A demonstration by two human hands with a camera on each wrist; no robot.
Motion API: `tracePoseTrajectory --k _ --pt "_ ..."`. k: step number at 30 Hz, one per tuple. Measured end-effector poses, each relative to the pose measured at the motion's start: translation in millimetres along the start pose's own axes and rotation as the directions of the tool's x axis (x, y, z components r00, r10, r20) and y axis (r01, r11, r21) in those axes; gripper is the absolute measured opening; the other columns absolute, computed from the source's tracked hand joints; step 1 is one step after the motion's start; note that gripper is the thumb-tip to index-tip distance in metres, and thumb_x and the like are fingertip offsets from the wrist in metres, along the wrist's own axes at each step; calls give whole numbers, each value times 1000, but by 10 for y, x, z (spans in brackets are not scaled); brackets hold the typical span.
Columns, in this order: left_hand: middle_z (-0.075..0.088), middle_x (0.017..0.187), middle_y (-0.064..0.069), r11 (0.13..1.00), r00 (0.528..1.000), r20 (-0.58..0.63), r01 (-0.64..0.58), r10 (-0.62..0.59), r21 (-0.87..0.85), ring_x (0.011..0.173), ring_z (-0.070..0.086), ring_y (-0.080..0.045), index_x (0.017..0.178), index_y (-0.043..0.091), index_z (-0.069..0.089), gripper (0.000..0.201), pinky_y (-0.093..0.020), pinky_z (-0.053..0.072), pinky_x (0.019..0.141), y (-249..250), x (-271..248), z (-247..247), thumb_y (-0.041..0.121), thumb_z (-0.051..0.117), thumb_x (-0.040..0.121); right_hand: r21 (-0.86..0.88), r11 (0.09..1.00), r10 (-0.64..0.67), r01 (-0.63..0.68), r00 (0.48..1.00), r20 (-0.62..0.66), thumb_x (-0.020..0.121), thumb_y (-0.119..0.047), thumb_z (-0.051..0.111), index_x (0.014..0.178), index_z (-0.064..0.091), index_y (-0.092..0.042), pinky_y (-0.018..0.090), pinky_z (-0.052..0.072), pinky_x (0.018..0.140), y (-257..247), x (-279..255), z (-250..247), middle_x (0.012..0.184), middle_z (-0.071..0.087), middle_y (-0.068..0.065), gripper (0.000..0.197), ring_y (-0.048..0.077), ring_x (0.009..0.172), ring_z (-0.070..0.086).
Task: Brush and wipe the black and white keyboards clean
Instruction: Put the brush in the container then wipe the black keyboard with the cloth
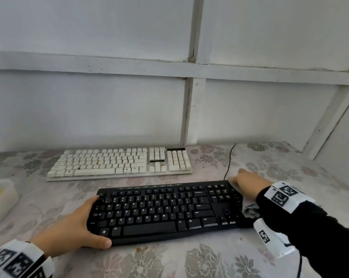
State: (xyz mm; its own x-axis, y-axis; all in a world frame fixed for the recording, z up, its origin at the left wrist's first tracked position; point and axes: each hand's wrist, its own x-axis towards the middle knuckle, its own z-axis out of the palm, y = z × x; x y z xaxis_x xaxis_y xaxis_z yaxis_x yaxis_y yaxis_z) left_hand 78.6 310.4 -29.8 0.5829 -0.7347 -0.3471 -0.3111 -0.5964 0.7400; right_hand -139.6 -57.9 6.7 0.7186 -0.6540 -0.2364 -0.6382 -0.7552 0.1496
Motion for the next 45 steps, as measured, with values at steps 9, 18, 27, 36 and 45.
tracePoseTrajectory --k 9,18,27,36,45 --pt "43 129 10 999 1000 -3 25 -25 21 118 46 -11 146 30 9 156 -24 34 100 5 -10 8 64 86 15 85 994 -58 63 997 -57 100 -18 38 88 59 -8 30 45 74 -80 49 -116 93 41 5 26 25 76 56" --pt "42 138 10 997 999 8 36 -36 69 120 46 -10 146 32 5 155 -32 35 107 35 -36 -6 70 82 17 -72 990 128 -123 990 63 99 -16 39 76 49 -19 30 38 80 86 12 -122 102 37 8 25 25 97 56" --pt "41 128 17 1000 1000 7 16 -16 4 112 43 -5 143 33 12 126 -13 33 85 133 -99 18 38 90 44 267 933 -226 242 970 -90 100 -29 39 67 42 -18 23 38 76 -1245 -53 -548 82 42 -2 35 8 65 41" --pt "43 117 26 996 999 -33 -35 32 -86 113 45 -3 147 25 -3 133 -13 44 84 79 -89 -17 23 89 50 117 781 -620 614 785 18 99 -15 37 112 62 -9 45 38 94 -3001 -218 -479 119 42 13 29 37 114 41" --pt "50 116 25 993 996 -55 -79 74 -91 108 50 2 125 45 22 106 -23 43 92 22 -78 -22 21 90 47 -10 815 -580 580 813 -48 96 -5 41 121 55 -5 47 42 89 -2825 -342 -378 129 38 13 29 41 117 36"
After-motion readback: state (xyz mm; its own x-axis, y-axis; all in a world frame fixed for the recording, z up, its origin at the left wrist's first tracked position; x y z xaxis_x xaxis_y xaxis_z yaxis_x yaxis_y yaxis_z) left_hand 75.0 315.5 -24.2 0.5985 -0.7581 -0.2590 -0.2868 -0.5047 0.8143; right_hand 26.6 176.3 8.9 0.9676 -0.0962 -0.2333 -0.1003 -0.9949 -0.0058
